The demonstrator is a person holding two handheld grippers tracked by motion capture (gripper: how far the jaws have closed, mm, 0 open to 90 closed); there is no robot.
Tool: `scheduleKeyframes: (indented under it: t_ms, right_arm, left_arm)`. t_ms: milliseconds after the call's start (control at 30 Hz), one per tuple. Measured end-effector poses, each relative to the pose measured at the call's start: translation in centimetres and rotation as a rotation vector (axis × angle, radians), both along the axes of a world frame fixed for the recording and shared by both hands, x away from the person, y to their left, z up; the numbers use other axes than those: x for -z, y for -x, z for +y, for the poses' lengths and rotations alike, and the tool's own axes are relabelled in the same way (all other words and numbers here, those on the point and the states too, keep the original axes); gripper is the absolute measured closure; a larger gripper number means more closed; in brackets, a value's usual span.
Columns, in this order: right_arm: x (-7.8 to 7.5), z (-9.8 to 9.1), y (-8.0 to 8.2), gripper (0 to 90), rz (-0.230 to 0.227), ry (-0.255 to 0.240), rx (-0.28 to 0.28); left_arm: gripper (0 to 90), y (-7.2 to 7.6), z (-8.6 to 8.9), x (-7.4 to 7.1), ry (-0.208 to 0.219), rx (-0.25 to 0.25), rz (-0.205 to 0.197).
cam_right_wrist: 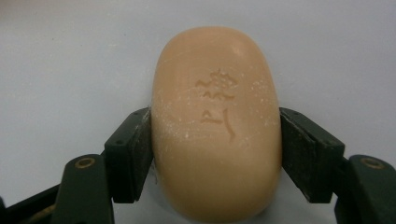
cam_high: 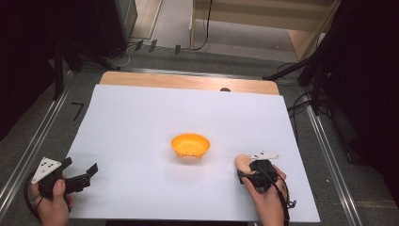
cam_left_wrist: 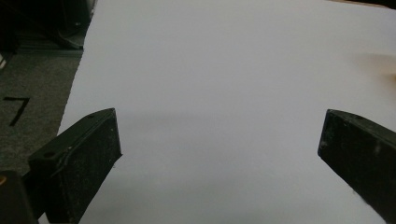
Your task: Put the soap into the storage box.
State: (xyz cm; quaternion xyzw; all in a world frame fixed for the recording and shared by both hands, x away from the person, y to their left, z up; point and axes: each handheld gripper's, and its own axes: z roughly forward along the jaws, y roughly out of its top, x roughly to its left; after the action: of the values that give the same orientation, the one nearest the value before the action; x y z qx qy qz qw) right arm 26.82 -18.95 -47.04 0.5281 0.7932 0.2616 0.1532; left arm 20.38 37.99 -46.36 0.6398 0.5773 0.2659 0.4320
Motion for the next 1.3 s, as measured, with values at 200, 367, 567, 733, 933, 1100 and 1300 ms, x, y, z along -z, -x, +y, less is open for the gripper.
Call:
scheduleKeyframes:
  t_ms: [200, 367, 567, 733, 933, 1100, 1300]
  right_arm:
    - [-0.1, 0.0, -0.1, 32.7, 0.014, 0.002, -0.006]
    - [-0.3, -0.2, -0.6, 33.2, 0.033, 0.004, -0.037]
    - [-0.2, -0.5, -0.6, 33.3, 0.019, -0.002, -0.083]
    - [-0.3, -1.3, -0.5, 33.3, -0.001, 0.010, -0.144]
    - [-0.4, -1.9, -0.8, 33.4, -0.004, 0.022, -0.194]
    - [-1.1, -2.2, -0.9, 33.4, -0.041, 0.009, -0.250]
    - [-2.0, -2.0, -1.2, 33.4, -0.066, 0.000, -0.298]
  left_arm:
    - [0.0, 0.0, -0.1, 0.0, -0.010, 0.000, 0.003]
    - [0.0, -0.1, -0.5, 0.0, -0.046, -0.013, 0.017]
    - [0.0, -0.2, -0.2, 0.1, -0.031, -0.064, 0.028]
    - [0.0, -0.3, -0.5, 0.1, -0.048, -0.031, 0.028]
    - [0.0, -0.4, -0.6, 0.1, -0.064, -0.035, 0.039]
    - [0.0, -0.3, -0.6, 0.1, -0.055, -0.036, 0.029]
    - [0.0, -0.3, -0.6, 0.0, -0.067, -0.030, 0.028]
